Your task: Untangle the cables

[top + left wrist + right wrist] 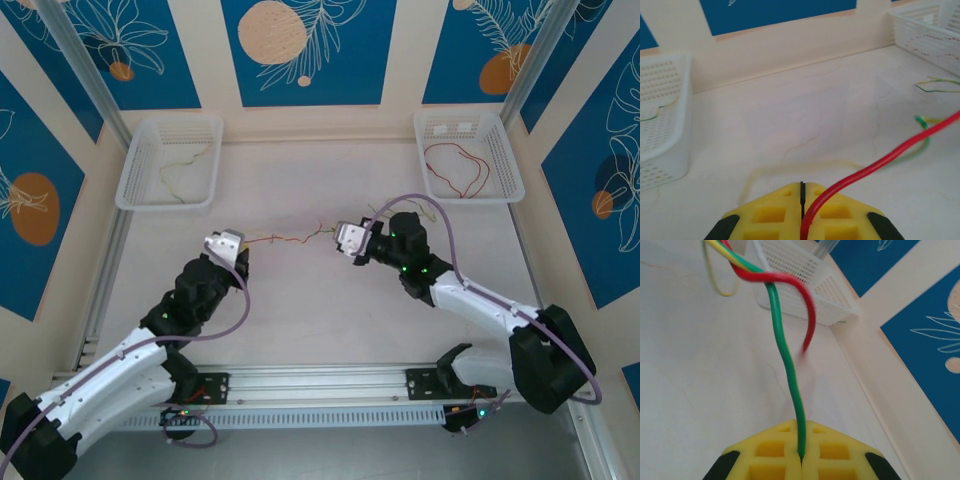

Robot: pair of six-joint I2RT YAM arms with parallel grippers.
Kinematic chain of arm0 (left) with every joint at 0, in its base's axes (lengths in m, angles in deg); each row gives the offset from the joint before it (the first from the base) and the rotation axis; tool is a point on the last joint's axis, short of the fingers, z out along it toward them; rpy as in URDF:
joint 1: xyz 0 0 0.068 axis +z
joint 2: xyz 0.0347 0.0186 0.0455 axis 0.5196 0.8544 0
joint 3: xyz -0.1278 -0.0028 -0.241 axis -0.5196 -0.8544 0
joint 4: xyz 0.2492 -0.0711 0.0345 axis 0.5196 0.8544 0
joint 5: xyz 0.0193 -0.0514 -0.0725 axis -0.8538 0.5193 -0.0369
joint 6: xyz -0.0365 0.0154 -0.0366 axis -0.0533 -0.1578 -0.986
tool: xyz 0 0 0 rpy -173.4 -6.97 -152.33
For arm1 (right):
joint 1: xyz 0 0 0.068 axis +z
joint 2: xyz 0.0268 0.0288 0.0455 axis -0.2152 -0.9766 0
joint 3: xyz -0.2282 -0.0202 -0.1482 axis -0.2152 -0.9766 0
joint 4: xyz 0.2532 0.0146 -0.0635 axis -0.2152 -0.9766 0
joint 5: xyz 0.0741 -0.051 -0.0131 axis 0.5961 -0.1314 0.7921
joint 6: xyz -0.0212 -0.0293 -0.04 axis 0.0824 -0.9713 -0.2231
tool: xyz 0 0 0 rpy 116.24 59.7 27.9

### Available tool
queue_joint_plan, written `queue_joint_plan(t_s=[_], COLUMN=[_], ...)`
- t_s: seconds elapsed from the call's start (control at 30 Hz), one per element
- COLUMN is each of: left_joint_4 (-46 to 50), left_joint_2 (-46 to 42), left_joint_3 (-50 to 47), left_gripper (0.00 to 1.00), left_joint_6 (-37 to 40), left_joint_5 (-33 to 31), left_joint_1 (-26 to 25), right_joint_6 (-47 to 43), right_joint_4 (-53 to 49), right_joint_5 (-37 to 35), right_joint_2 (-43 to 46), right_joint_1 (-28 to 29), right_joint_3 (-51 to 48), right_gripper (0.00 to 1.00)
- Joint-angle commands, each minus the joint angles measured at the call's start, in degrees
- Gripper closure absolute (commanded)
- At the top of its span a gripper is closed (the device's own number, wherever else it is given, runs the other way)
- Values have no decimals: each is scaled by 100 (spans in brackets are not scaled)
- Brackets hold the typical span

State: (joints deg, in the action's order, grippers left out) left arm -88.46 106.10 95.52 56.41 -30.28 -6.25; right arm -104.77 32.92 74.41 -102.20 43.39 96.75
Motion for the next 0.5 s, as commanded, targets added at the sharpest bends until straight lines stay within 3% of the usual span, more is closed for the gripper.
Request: queue_joint_plan(t_s=[0.0,0.47], left_joint_4=[-34,239], left_joint_2=[-51,-160], left_joint_3=[-57,-6], left_gripper=[100,100], left_joint_6=[-351,-450], left_joint_5=[-648,-633], left_joint_1=[283,533], right_joint_6=[733,1587], right_joint_4=[344,705], right_joint_5=[-9,-329], right_joint_2=[381,1045], right_joint_1=[-335,-1101], right_joint_3=[-289,-637], right_gripper=[100,100])
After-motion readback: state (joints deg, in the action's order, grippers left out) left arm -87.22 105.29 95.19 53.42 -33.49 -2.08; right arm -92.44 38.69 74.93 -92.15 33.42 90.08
